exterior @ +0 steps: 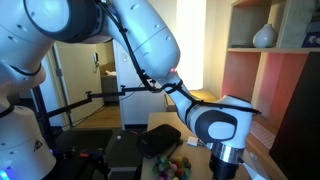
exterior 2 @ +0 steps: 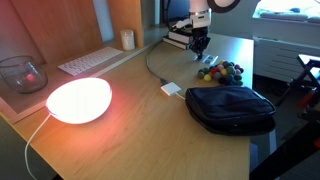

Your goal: Put the charger cable, head and the plastic object onto the floor.

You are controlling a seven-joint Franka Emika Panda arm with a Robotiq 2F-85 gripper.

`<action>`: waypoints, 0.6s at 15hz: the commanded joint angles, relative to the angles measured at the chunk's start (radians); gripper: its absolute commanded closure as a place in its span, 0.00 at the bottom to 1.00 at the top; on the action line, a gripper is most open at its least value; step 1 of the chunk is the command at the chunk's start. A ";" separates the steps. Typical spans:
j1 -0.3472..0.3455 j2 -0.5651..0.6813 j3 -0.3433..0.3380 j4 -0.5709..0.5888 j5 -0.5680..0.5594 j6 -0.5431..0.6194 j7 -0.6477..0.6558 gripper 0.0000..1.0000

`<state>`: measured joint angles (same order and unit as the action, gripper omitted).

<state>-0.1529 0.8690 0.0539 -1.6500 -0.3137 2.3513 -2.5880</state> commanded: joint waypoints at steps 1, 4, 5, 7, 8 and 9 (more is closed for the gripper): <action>-0.004 0.016 -0.015 0.026 0.010 -0.037 -0.037 1.00; -0.008 0.018 -0.034 0.020 0.002 -0.045 -0.035 1.00; -0.010 0.017 -0.040 0.017 0.001 -0.046 -0.036 1.00; -0.014 0.017 -0.052 0.010 -0.006 -0.049 -0.039 1.00; -0.050 0.013 -0.015 -0.001 -0.060 -0.056 -0.010 1.00; -0.055 0.012 -0.016 -0.004 -0.073 -0.059 -0.014 1.00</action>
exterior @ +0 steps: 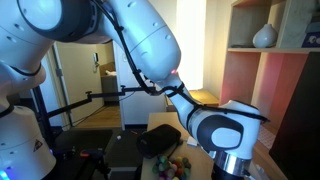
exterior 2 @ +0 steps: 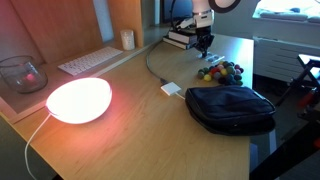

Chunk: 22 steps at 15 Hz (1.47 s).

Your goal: Put the charger cable, head and the plastic object onto the floor.

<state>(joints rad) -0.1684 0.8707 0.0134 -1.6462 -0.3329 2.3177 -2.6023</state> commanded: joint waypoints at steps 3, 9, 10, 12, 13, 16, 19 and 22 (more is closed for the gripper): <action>-0.071 0.006 0.042 -0.020 -0.111 -0.041 0.000 1.00; -0.121 0.005 0.071 -0.051 -0.197 -0.052 0.000 1.00; -0.118 0.007 0.063 -0.052 -0.201 -0.052 0.000 1.00; -0.122 0.008 0.056 -0.058 -0.199 -0.048 0.000 1.00; -0.143 -0.006 0.079 -0.068 -0.201 -0.045 0.000 1.00; -0.152 -0.073 0.091 -0.083 -0.166 0.023 0.000 1.00; -0.185 -0.124 0.157 -0.047 -0.064 0.030 0.002 1.00; -0.190 -0.162 0.195 -0.011 -0.004 0.028 0.017 1.00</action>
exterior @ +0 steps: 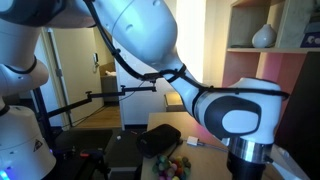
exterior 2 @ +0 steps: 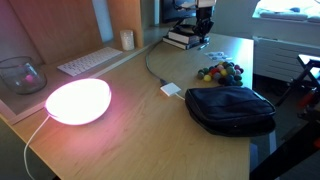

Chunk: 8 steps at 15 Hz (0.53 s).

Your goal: Put the charger cable, head and the plastic object onto the floor.

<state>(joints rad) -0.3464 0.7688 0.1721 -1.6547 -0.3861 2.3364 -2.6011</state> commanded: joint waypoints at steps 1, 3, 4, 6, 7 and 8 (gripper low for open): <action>-0.012 -0.066 0.045 0.007 0.065 0.012 0.016 1.00; -0.001 -0.052 0.032 0.019 0.050 0.000 0.003 0.99; -0.001 -0.059 0.036 0.023 0.056 0.000 0.005 0.99; 0.054 -0.070 -0.027 0.022 0.114 0.008 -0.021 0.99; 0.054 -0.069 -0.027 0.022 0.114 0.008 -0.021 0.99; 0.053 -0.069 -0.027 0.022 0.114 0.008 -0.021 0.99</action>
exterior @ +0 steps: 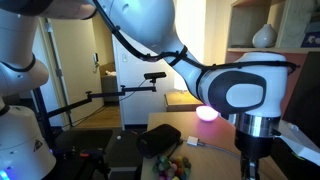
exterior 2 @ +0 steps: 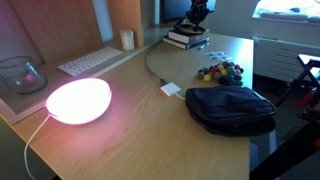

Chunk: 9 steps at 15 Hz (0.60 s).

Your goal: Put the charger cable, head and the plastic object onto the floor.

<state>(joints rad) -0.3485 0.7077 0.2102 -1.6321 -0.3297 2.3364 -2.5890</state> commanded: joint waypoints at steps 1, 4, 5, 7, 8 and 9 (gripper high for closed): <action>0.054 -0.008 -0.065 -0.001 0.058 0.008 -0.033 0.99; 0.054 -0.008 -0.065 -0.001 0.058 0.008 -0.033 0.99; 0.054 -0.008 -0.065 -0.001 0.058 0.008 -0.033 0.99; 0.054 -0.008 -0.065 -0.001 0.058 0.008 -0.033 0.99; 0.054 -0.008 -0.065 -0.001 0.058 0.008 -0.033 1.00; 0.059 -0.003 -0.075 -0.003 0.062 0.011 -0.035 1.00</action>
<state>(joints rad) -0.3403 0.7078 0.1978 -1.6321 -0.3185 2.3364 -2.5921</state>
